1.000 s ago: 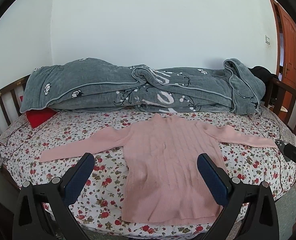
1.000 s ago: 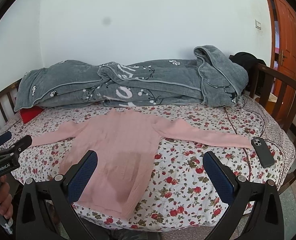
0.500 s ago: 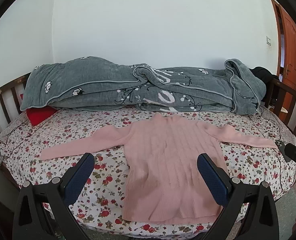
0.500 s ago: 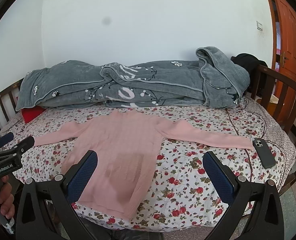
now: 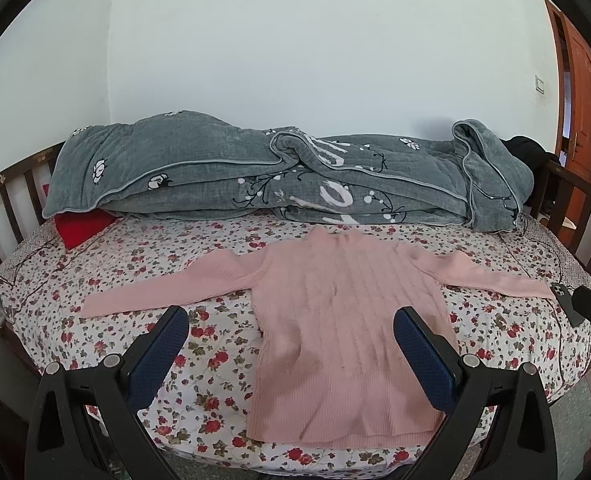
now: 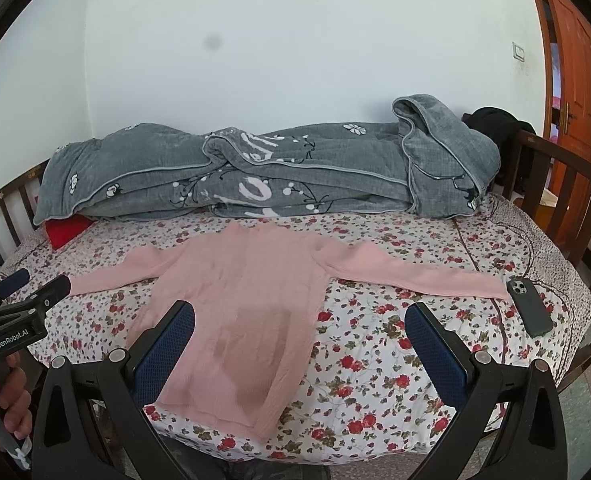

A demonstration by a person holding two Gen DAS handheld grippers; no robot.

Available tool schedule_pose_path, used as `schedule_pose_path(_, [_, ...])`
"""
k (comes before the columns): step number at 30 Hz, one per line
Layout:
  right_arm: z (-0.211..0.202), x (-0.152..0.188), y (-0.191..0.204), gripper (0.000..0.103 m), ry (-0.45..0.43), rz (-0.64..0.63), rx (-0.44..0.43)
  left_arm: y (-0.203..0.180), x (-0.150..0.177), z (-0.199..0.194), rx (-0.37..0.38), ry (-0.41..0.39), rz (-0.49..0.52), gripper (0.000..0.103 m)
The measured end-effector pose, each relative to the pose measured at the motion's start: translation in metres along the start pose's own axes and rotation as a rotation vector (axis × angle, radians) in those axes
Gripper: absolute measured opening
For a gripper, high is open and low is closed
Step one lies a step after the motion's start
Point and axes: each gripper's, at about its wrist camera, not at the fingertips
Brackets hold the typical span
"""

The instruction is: Fold small clothes

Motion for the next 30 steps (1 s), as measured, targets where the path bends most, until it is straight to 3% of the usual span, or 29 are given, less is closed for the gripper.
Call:
schedule_pose_path(23, [0.002, -0.0014, 0.0003, 0.103, 0.02, 0.003, -0.008, 0.0016, -0.0025, -0.0033, 0.0, -0.011, -0.002, 0.103])
schedule_pose_path(30, [0.0092, -0.003, 0.0004, 0.103, 0.024, 0.016, 0.071, 0.0028, -0.0052, 0.0004, 0.012, -0.008, -0.012, 0.103])
Point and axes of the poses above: each gripper's, at about its wrist camera, not at the fingertips, and z roughly the way its jaws point, y to its left, x to its underside, and after that the axes turned 13 degrees about y, right-handed
